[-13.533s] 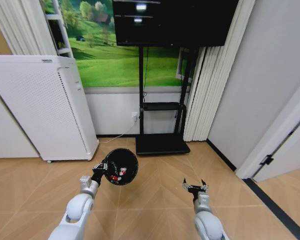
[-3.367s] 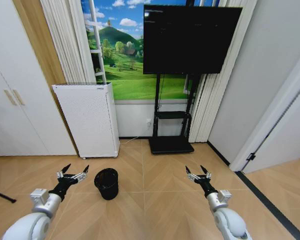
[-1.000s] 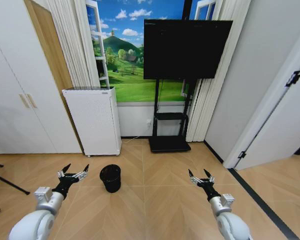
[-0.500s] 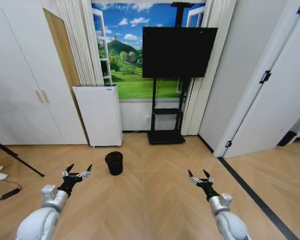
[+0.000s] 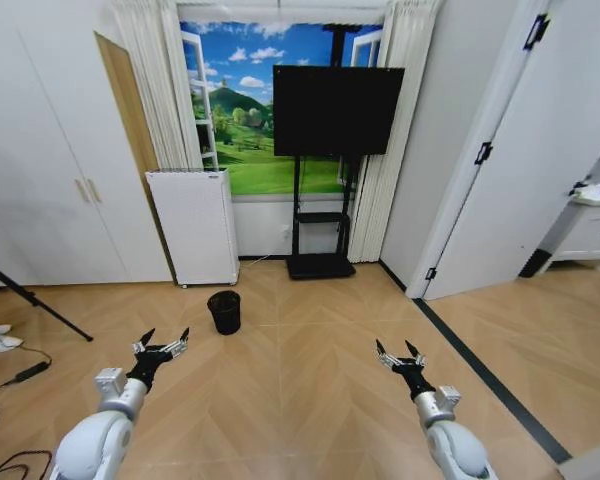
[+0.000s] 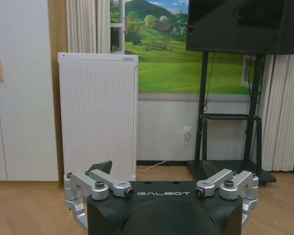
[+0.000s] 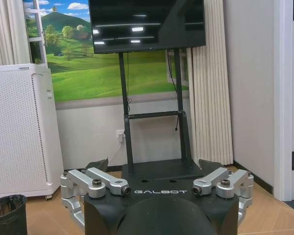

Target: Pick up the trash bin and place the garbage on the floor into it.

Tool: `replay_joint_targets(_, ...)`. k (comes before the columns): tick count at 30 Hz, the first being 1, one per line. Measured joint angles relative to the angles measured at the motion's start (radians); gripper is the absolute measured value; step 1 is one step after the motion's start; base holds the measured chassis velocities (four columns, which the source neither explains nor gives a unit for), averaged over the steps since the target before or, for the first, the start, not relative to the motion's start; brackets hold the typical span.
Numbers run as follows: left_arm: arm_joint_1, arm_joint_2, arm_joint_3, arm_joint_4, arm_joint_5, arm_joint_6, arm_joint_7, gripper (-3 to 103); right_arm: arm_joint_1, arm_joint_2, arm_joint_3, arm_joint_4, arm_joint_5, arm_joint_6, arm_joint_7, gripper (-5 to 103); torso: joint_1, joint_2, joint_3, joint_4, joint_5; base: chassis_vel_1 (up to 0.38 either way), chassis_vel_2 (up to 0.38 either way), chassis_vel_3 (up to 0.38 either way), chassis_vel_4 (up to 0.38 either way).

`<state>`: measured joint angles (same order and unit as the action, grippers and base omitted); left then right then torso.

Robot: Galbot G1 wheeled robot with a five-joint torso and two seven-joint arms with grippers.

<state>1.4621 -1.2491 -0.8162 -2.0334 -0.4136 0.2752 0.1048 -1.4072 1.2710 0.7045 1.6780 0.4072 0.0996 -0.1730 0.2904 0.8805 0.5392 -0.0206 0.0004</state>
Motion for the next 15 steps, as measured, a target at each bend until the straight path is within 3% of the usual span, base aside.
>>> replay_joint_targets(15, 0.001, 0.0, 0.0, 0.0, 0.001, -0.001, 0.0, 100, -0.001, -0.001, 0.001, 0.0, -0.002, 0.0, 0.002, 100, -0.001, 0.0, -0.001, -0.0004, -0.0004, -0.002, 0.005, 0.006, -0.002)
